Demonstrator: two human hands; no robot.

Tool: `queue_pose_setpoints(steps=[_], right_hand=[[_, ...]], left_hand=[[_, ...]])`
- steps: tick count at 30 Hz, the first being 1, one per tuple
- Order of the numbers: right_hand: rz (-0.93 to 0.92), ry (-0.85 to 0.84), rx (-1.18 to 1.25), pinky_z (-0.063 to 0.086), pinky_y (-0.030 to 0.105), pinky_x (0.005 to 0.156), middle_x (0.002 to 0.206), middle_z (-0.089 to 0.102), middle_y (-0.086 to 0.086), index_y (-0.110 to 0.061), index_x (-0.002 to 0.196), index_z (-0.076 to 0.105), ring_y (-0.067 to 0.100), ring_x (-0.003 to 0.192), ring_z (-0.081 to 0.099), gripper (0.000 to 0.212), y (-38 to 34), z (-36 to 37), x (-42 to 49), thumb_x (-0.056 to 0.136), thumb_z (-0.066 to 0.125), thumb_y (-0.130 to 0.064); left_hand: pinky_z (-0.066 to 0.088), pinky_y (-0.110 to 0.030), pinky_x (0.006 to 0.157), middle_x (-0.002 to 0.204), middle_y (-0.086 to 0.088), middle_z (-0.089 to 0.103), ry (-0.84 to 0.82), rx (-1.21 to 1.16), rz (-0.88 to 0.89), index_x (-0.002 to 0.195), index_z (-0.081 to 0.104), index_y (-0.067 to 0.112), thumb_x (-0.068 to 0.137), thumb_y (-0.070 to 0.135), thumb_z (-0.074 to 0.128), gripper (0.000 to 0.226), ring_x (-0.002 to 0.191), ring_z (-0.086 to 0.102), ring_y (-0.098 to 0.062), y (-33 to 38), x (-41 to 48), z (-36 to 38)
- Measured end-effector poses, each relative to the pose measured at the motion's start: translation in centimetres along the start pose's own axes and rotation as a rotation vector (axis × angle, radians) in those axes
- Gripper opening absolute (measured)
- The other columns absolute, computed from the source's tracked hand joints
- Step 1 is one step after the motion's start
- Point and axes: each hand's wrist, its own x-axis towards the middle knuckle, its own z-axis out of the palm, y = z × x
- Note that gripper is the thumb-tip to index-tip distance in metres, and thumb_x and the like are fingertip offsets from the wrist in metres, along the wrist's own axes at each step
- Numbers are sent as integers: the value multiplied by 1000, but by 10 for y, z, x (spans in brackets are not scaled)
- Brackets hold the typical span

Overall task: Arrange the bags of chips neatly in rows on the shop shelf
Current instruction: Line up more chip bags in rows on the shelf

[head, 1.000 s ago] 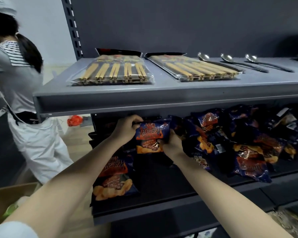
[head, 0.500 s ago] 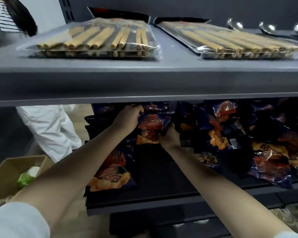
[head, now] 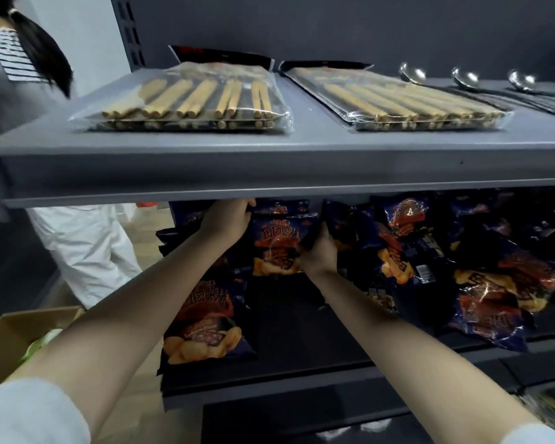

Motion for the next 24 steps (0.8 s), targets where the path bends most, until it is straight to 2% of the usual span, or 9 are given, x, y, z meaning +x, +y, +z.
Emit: queue_pose_setpoints(steps=[2,4,8,10,14,16,19,21,24], right_hand=[[4,9,-4,33,38,110,145,34,18,-6,149,13,33,133,35,81,-6,-8,-3,86,64,-11],[-35,50,3,29,35,110,145,33,18,-7,149,15,32,134,34,78,-13,-13,-12,86,62,-5],[-243,119,-8,21,7,94,137,40,17,-6,142,34,28,128,39,66,-24,-5,-50,81,50,12],[-315,107,2,26,8,91,135,41,14,-7,136,43,26,123,44,52,-26,10,-75,86,49,4],[-408,49,109,34,18,99,133,43,7,-9,131,47,16,121,43,36,-26,45,-123,95,48,-14],[-417,7,142,32,17,100,136,40,5,-11,135,43,14,125,40,41,-25,56,-138,97,48,-23],[-382,-38,172,30,24,109,145,31,4,-12,143,30,16,135,31,55,-23,64,-149,95,49,-32],[-326,-75,190,24,21,109,151,23,3,-13,148,19,14,139,24,67,-21,65,-152,94,52,-37],[-241,-163,176,17,21,108,157,7,0,-19,150,4,14,143,14,85,-20,66,-153,89,54,-47]], left_hand=[[48,-33,85,116,-11,65,26,9,12,115,63,8,92,10,53,25,102,61,-26,0,-7,-15],[49,-32,79,110,-8,68,69,20,3,111,65,13,91,13,53,24,96,64,-25,0,-17,-31],[50,-34,78,100,-5,72,176,46,22,105,69,19,89,16,52,23,89,66,-26,-2,-50,-59],[50,-35,78,99,-7,71,187,7,36,105,69,16,88,15,53,23,87,66,-27,-6,-72,-66],[47,-42,89,114,-16,61,240,20,52,115,62,10,85,17,55,31,101,58,-37,-34,-116,-60],[39,-36,97,123,-20,54,221,-66,-22,125,53,3,87,19,57,41,113,51,-37,-49,-137,-55],[21,-17,100,143,-16,38,136,-315,-235,141,30,0,90,28,59,65,133,34,-26,-66,-159,-50],[14,-18,104,154,-11,20,30,-488,-423,147,12,3,89,37,57,81,142,18,-21,-70,-168,-40],[9,-26,113,158,-7,0,-93,-687,-587,148,-6,6,90,44,52,91,145,3,-18,-70,-178,-22]])
